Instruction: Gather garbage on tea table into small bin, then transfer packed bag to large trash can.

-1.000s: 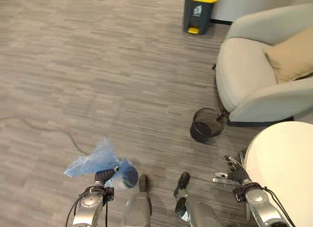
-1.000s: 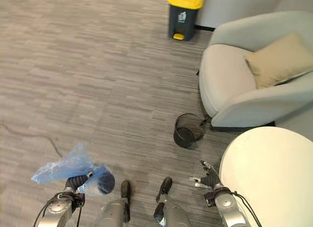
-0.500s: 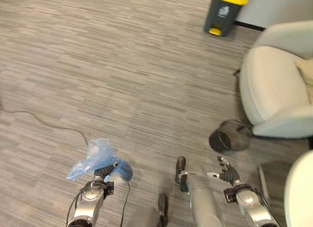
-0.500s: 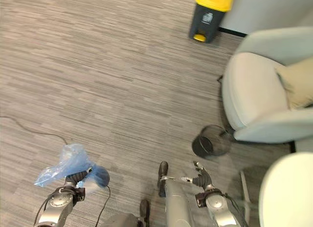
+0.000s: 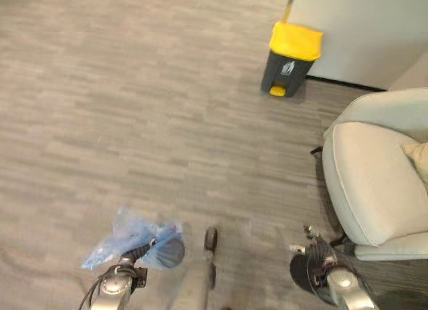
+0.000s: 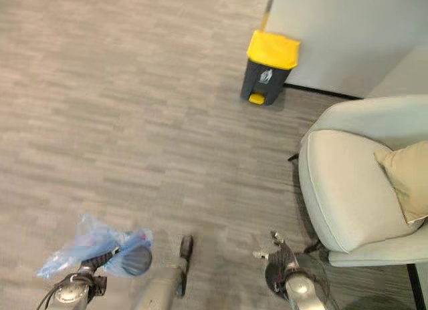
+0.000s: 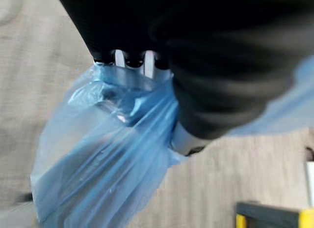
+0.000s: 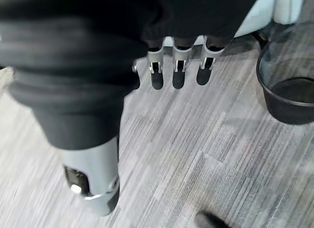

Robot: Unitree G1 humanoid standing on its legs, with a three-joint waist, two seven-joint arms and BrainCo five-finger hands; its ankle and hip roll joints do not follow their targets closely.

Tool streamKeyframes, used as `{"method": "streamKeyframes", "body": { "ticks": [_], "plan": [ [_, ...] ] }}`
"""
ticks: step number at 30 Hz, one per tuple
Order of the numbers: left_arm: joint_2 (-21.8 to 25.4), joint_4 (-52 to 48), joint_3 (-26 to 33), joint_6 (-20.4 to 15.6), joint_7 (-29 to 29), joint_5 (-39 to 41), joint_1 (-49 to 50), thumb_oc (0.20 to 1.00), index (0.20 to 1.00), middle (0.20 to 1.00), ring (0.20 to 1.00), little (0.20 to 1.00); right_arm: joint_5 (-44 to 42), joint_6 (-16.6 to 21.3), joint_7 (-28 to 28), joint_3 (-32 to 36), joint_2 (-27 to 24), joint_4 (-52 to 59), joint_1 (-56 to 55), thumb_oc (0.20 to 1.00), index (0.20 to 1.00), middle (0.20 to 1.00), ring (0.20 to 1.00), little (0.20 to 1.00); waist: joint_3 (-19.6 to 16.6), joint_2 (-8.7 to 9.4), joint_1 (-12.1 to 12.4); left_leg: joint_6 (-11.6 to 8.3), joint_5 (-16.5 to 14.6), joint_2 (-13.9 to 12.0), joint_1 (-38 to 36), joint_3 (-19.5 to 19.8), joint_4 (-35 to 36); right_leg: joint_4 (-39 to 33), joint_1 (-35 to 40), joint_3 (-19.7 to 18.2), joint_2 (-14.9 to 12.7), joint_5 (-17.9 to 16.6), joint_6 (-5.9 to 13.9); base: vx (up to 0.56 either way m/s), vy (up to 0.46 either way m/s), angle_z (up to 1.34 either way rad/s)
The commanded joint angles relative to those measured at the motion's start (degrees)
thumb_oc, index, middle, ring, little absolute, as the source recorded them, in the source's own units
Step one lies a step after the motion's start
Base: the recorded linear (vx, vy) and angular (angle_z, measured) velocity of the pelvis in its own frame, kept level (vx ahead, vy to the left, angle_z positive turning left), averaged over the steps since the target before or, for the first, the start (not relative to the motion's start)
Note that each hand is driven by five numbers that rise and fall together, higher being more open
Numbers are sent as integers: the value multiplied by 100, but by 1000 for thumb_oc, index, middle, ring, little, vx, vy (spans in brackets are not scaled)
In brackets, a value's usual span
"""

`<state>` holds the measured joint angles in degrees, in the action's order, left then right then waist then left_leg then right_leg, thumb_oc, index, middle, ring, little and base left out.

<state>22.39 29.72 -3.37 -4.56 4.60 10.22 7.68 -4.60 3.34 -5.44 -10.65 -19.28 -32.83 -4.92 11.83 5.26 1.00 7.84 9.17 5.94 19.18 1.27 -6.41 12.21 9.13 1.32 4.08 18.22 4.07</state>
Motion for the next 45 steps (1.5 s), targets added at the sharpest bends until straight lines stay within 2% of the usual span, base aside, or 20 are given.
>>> {"method": "streamKeyframes", "body": {
  "ticks": [1, 4, 7, 8, 11, 15, 17, 19, 20, 21, 25, 27, 29, 31, 34, 35, 36, 39, 42, 45],
  "plan": [
    [266, -286, 150, -274, 0, 82, -237, 200, 200, 200, 200, 200, -67, 125, 51, 131, 4, 263, 405, 1000, 1000, 1000, 1000, 1000, 44, 175, 178, -805, -1247, -341, -344, -220, -558, 375, -1217, 28, -809, -968, 237, 327, 286, -60],
    [329, -340, 189, -281, 68, 113, -268, 200, 200, 200, 200, 200, -27, 108, 47, 81, 21, 272, 485, 1000, 1000, 1000, 1000, 1000, 108, 170, 174, -689, -1381, -351, -639, -373, -456, 877, -1669, 149, -910, -1398, 341, 173, 122, -58],
    [356, -344, 203, -295, 101, 184, -291, 200, 200, 200, 200, 200, -40, 97, 52, 23, 6, 285, 572, 1000, 1000, 1000, 1000, 1000, 198, 141, 158, -653, -1481, -364, -789, -450, -387, 756, -1978, 377, -996, -1493, 332, 118, 60, -16],
    [350, -308, 206, -301, 119, 220, -284, 200, 200, 200, 200, 200, -36, 82, 50, -15, -35, 273, 649, 1000, 1000, 1000, 1000, 1000, 247, 104, 119, -633, -1597, -355, -946, -495, -344, 419, -2215, 636, -1085, -1628, 333, 205, 24, -21],
    [310, -227, 222, -306, 140, 252, -298, 200, 200, 200, 200, 200, -41, 75, 61, -65, -75, 270, 706, 1000, 1000, 1000, 1000, 1000, 328, 69, 46, -634, -1789, -314, -1238, -466, -293, -144, -2574, 837, -1194, -1938, 367, 272, -15, -23],
    [249, -156, 254, -335, 144, 321, -333, 200, 200, 200, 200, 200, -29, 57, 74, -112, -73, 269, 695, 1000, 1000, 1000, 1000, 1000, 419, 82, -6, -737, -2055, -298, -1614, -352, -283, -713, -2859, 1152, -1378, -2222, 479, 312, -107, 4],
    [244, -154, 213, -336, 123, 292, -300, 200, 200, 200, 200, 200, -14, 48, 87, -102, -88, 309, 640, 1000, 1000, 1000, 1000, 1000, 392, 78, -21, -783, -2191, -293, -1793, -236, -258, -762, -2816, 1119, -1408, -2257, 499, 432, -200, 25],
    [221, -215, 224, -319, 89, 268, -213, 200, 200, 200, 200, 200, -20, 62, 86, -43, -133, 318, 547, 1000, 1000, 1000, 1000, 1000, 276, 52, -31, -917, -2340, -383, -2035, -174, -264, -582, -2721, 1202, -1447, -2303, 399, 561, -302, 61],
    [183, -236, 223, -310, 85, 249, -173, 200, 200, 200, 200, 200, -37, 92, 62, -12, -148, 329, 457, 1000, 1000, 1000, 1000, 1000, 206, -18, -64, -1073, -2324, -573, -2098, -189, -360, -533, -2638, 1280, -1377, -2201, 335, 491, -383, 76],
    [185, -299, 237, -282, 55, 253, -115, 200, 200, 200, 200, 200, -51, 88, 41, 63, -176, 370, 364, 1000, 1000, 1000, 1000, 1000, 115, -82, -98, -1278, -2001, -888, -2021, -222, -780, -462, -2485, 1462, -1279, -2033, 190, 475, -412, 70],
    [112, -296, 237, -256, 43, 310, -170, 200, 200, 200, 200, 200, -69, 73, -6, 127, -309, 317, 351, 1000, 1000, 1000, 1000, 1000, 129, -80, -122, -1284, -1440, -1194, -1561, -379, -1871, -587, -2023, 1586, -1030, -1696, -62, 273, -261, 27],
    [82, -289, 218, -262, 54, 351, -210, 200, 200, 200, 200, 200, -134, 68, -26, 148, -326, 324, 386, 1000, 1000, 1000, 1000, 1000, 170, -46, -92, -1176, -1546, -1075, -1272, -426, -1970, -624, -1885, 1509, -989, -1595, -90, 205, -126, -24],
    [57, -281, 193, -267, 54, 352, -237, 200, 200, 200, 200, 200, -181, 85, -57, 192, -344, 317, 423, 1000, 1000, 1000, 1000, 1000, 192, -11, -69, -1084, -1801, -889, -987, -521, -1743, -631, -1777, 1466, -993, -1493, -69, 223, -72, -25],
    [59, -263, 159, -272, 31, 339, -274, 200, 200, 200, 200, 200, -180, 90, -84, 257, -355, 269, 420, 1000, 1000, 1000, 1000, 1000, 184, -50, -69, -1103, -1910, -894, -818, -690, -1372, -625, -1629, 1440, -963, -1301, -15, 230, -19, -23],
    [64, -236, 99, -268, 39, 300, -307, 200, 200, 200, 200, 200, -173, 75, -162, 274, -348, 212, 445, 1000, 1000, 1000, 1000, 1000, 245, -60, 32, -1121, -1284, -866, -275, -944, -922, -661, -1395, 1395, -889, -1247, -59, 174, 7, -15],
    [64, -236, 99, -268, 39, 300, -307, 200, 200, 200, 200, 200, -173, 75, -162, 274, -347, 212, 445, 1000, 1000, 1000, 1000, 1000, 247, -57, 35, -1121, -1280, -863, -283, -947, -914, -662, -1392, 1392, -891, -1247, -59, 155, 15, -26],
    [60, -254, 79, -277, 48, 297, -296, 200, 200, 200, 200, 200, -184, 87, -186, 265, -324, 190, 441, 1000, 1000, 1000, 1000, 1000, 267, -81, 82, -1173, -995, -860, -139, -991, -709, -695, -1269, 1388, -827, -1204, -48, 178, 25, -40],
    [54, -308, 82, -260, 26, 310, -229, 200, 200, 200, 200, 200, -179, 82, -199, 254, -267, 134, 438, 1000, 1000, 1000, 1000, 1000, 256, -108, 237, -1254, -582, -831, -31, -1095, -247, -806, -937, 1272, -683, -1108, -21, 259, 59, -22],
    [60, -369, 133, -240, -13, 253, -88, 200, 200, 200, 200, 200, -84, 69, -157, 220, -208, 102, 419, 1000, 1000, 1000, 1000, 1000, 127, -81, 290, -1164, -666, -830, -236, -1076, -56, -849, -719, 1050, -659, -1015, 23, 368, 170, -24],
    [113, -438, 178, -230, -23, 256, -46, 200, 200, 200, 200, 200, -44, 36, -115, 212, -93, 94, 401, 1000, 1000, 1000, 1000, 1000, 18, 63, 363, -1037, -915, -782, -270, -984, -378, -736, -586, 899, -841, -957, 149, 298, 166, -45]
  ]
}}
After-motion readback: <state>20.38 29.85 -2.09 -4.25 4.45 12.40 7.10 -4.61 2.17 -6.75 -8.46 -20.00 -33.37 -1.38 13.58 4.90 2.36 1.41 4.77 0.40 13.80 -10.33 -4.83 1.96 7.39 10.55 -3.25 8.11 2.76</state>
